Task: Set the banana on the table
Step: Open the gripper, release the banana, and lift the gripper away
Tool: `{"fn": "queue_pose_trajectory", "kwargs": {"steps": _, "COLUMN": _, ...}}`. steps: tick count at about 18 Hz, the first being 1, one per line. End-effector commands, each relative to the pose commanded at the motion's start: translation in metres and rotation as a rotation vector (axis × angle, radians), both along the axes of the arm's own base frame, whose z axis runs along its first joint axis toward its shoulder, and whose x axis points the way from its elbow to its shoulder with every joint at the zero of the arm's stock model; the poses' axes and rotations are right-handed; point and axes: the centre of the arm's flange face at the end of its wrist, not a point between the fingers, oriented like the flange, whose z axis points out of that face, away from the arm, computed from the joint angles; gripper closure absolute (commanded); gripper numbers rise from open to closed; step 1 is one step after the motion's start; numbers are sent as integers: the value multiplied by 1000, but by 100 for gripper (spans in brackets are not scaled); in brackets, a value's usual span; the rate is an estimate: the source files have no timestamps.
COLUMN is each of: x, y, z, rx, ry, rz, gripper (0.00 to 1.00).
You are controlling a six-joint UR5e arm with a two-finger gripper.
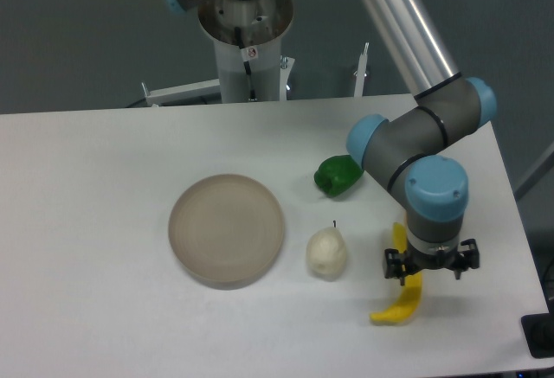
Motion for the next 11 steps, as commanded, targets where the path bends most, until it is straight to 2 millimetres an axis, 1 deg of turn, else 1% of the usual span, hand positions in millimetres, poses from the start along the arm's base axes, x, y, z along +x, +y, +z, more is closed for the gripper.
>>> {"fn": "queue_pose_trajectory", "kwargs": {"steps": 1, "x": -3, "y": 1, "z": 6, "rx": -1, "ry": 16, "rz": -25, "gripper": 0}}
{"fn": "queue_pose_trajectory", "kwargs": {"steps": 3, "x": -12, "y": -7, "z": 19, "rx": -18, "ry": 43, "rz": -99, "gripper": 0}}
{"fn": "queue_pose_trajectory", "kwargs": {"steps": 5, "x": -19, "y": -14, "z": 28, "rx": -41, "ry": 64, "rz": -186, "gripper": 0}}
{"fn": "queue_pose_trajectory", "kwargs": {"steps": 8, "x": -32, "y": -28, "z": 39, "rx": -62, "ry": 88, "rz": -268, "gripper": 0}}
{"fn": "queue_pose_trajectory", "kwargs": {"steps": 10, "x": -38, "y": -32, "z": 44, "rx": -80, "ry": 114, "rz": -342, "gripper": 0}}
{"fn": "queue_pose_trajectory", "kwargs": {"steps": 11, "x": -45, "y": -38, "z": 46, "rx": -93, "ry": 126, "rz": -374, "gripper": 0}}
